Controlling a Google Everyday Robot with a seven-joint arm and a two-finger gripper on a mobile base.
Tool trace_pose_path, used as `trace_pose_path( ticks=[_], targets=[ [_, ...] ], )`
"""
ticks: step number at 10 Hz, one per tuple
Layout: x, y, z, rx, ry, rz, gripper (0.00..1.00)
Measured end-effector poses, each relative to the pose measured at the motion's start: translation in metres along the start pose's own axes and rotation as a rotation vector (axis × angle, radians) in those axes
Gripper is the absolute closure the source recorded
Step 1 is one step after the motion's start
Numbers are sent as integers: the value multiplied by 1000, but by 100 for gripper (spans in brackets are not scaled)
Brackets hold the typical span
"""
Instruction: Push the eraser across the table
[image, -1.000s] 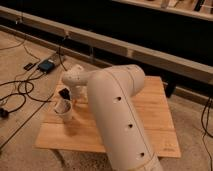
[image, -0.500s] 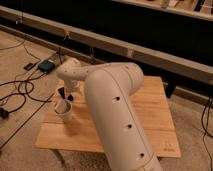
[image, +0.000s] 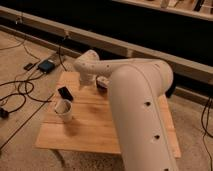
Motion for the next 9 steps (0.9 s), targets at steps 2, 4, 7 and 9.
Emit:
trace_pose_path(
  ticks=[2, 4, 7, 9],
  targets=[
    [16, -4, 0, 16, 13, -13, 35],
    [33, 6, 1, 12, 35, -32, 35],
    [35, 7, 1, 10, 39, -31, 35],
    [35, 7, 1, 10, 39, -31, 35]
  ],
)
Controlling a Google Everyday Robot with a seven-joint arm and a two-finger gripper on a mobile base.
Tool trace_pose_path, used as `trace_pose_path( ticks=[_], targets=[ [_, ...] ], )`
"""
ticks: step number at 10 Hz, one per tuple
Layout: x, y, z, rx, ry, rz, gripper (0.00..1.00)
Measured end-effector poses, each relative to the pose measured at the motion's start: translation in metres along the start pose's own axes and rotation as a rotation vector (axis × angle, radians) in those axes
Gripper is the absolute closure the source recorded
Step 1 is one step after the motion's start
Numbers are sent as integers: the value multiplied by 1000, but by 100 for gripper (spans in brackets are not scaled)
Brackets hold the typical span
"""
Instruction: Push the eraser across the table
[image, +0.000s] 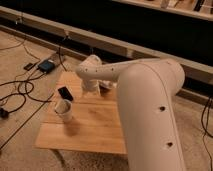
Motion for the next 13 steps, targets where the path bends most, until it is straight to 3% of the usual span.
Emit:
trace_pose_path(
  ticks=[2, 6, 9, 10, 13],
  targets=[
    [0, 1, 3, -9, 1, 5, 35],
    [-7, 43, 22, -106, 18, -17, 35],
    [-17, 56, 29, -136, 27, -59, 36],
    [-20, 58, 30, -139, 31, -71, 40],
    [-25, 71, 33, -143, 39, -122, 73]
  ],
)
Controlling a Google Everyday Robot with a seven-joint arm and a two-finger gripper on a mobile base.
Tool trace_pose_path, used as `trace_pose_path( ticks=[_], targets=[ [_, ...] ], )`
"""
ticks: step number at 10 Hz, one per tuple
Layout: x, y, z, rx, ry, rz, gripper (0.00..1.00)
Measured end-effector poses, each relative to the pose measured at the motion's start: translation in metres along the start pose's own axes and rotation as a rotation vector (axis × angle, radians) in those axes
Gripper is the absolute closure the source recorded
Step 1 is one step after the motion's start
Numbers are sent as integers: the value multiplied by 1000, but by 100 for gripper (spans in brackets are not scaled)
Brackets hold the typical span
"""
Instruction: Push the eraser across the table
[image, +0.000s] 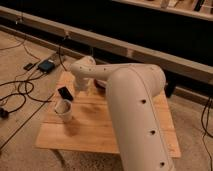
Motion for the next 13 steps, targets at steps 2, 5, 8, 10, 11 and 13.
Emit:
trace_pose_path(
  ticks=[2, 5, 8, 10, 11, 13],
  targets=[
    [-6, 15, 2, -8, 3, -33, 93],
    [-12, 31, 5, -16, 8, -69, 100],
    [-19, 36, 12, -19, 15, -80, 100],
    [-26, 37, 21, -26, 17, -77, 100],
    [-30, 37, 27, -31, 20, -74, 100],
    [-35, 38, 37, -42, 25, -72, 100]
  ],
)
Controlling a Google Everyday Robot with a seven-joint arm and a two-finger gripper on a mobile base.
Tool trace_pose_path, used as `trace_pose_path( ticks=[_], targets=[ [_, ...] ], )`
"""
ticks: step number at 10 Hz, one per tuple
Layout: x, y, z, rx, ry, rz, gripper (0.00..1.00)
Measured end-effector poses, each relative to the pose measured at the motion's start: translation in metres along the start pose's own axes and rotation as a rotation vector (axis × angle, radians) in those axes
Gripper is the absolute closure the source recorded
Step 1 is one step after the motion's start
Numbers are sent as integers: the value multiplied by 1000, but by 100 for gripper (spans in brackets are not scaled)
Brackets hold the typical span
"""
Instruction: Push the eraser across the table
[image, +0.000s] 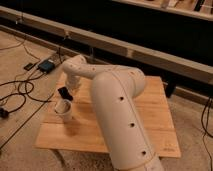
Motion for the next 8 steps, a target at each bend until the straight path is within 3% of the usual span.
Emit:
trace_pose_path(
  ticks=[8],
  targets=[
    [-20, -5, 12, -17, 3, -15, 100]
  ],
)
